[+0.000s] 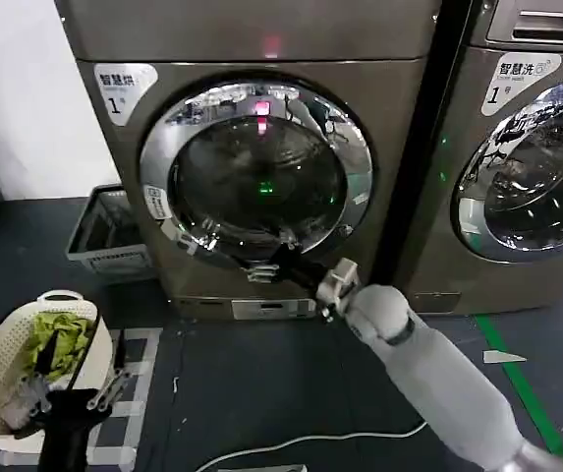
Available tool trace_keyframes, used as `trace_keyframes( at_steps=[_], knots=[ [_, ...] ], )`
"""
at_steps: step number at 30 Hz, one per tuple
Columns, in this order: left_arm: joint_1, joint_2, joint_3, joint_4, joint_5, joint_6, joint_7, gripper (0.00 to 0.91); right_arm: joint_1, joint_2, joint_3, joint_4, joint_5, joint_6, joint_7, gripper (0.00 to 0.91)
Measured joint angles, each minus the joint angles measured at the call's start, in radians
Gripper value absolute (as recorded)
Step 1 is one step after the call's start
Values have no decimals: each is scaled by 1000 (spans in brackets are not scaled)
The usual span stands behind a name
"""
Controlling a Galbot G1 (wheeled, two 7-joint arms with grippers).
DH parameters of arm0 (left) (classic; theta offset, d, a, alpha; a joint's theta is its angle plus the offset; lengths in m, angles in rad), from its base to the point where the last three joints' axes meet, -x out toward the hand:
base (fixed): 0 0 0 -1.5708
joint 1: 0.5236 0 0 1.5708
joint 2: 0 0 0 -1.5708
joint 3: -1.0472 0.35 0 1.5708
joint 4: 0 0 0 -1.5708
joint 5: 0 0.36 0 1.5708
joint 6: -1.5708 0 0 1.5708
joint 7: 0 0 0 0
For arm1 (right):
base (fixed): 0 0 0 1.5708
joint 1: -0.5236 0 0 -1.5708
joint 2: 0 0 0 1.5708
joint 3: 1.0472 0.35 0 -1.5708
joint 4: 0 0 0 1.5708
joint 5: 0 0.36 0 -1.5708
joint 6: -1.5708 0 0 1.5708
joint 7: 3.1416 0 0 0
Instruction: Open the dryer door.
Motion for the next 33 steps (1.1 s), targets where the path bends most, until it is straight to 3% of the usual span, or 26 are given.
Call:
trace_keyframes(
  at_steps=[33],
  knots=[
    [20,-12,1,-13,11,-22,0,907,177,273,-92,-354,-118,43,101,907]
  ],
)
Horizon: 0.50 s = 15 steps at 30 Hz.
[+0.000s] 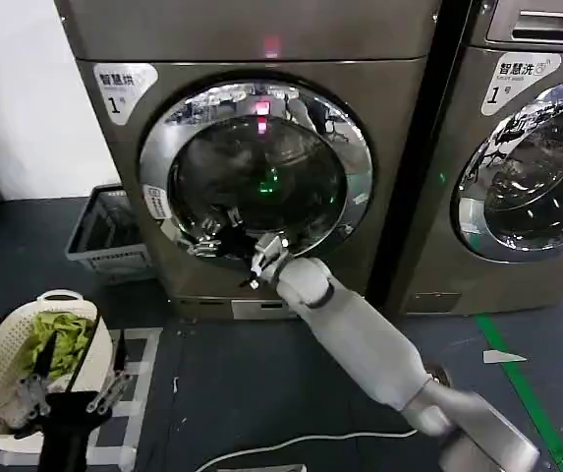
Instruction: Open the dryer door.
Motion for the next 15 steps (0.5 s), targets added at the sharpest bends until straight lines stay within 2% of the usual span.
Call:
trace_keyframes(
  at_steps=[15],
  knots=[
    [20,-5,0,-15,16,-22,0,907,74,106,-1,-158,-26,35,-4,907]
  ],
)
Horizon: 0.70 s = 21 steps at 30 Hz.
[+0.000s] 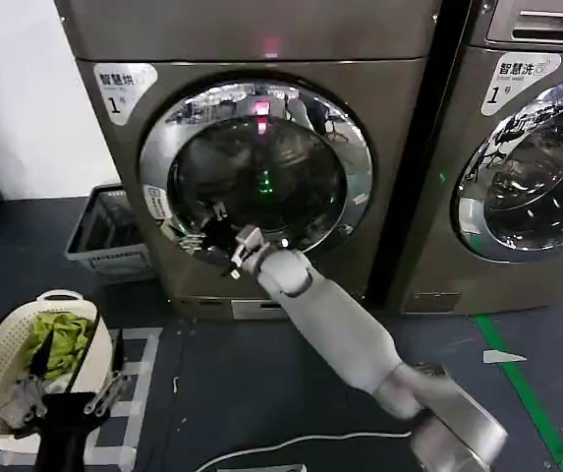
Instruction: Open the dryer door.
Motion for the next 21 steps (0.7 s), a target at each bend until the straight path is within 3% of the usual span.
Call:
trace_keyframes(
  at_steps=[8,21],
  knots=[
    [8,-2,-1,-4,7,-13,-2,907,29,47,1,-83,-7,13,-20,907],
    [15,-10,2,-4,7,-22,-4,907,64,46,-11,-139,-4,42,-112,907]
  ],
)
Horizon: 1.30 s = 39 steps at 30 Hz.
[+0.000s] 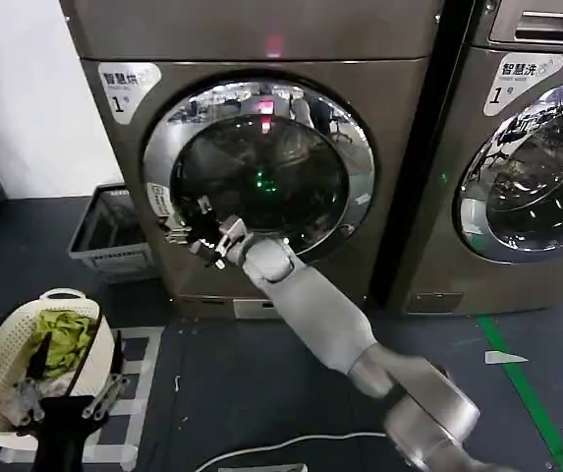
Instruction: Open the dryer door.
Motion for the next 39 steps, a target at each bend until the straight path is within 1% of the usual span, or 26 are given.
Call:
trace_keyframes(
  at_steps=[8,15,18,24,26,28,30,34,39],
  knots=[
    [2,-5,3,0,2,-4,-1,907,5,0,-10,2,6,19,-71,907],
    [-12,2,-9,13,-3,-3,-1,907,-12,-2,-38,57,64,42,-150,907],
    [-17,3,-12,21,-4,-3,-1,907,-16,-3,-53,89,96,42,-157,907],
    [-27,4,-11,27,-1,-1,1,907,-45,-95,-74,179,126,57,-199,907],
    [-37,8,-22,32,-15,13,8,907,-59,-132,-87,221,156,64,-225,907],
    [-53,18,-40,43,-42,33,25,907,-74,-174,-102,265,204,101,-277,907],
    [-74,28,-63,55,-67,49,43,907,-85,-211,-105,301,237,127,-324,907],
    [-126,54,-120,90,-122,83,91,907,-109,-290,-101,375,308,142,-438,907],
    [-189,83,-193,132,-163,115,147,907,-137,-392,-78,462,382,143,-585,907]
  ],
)
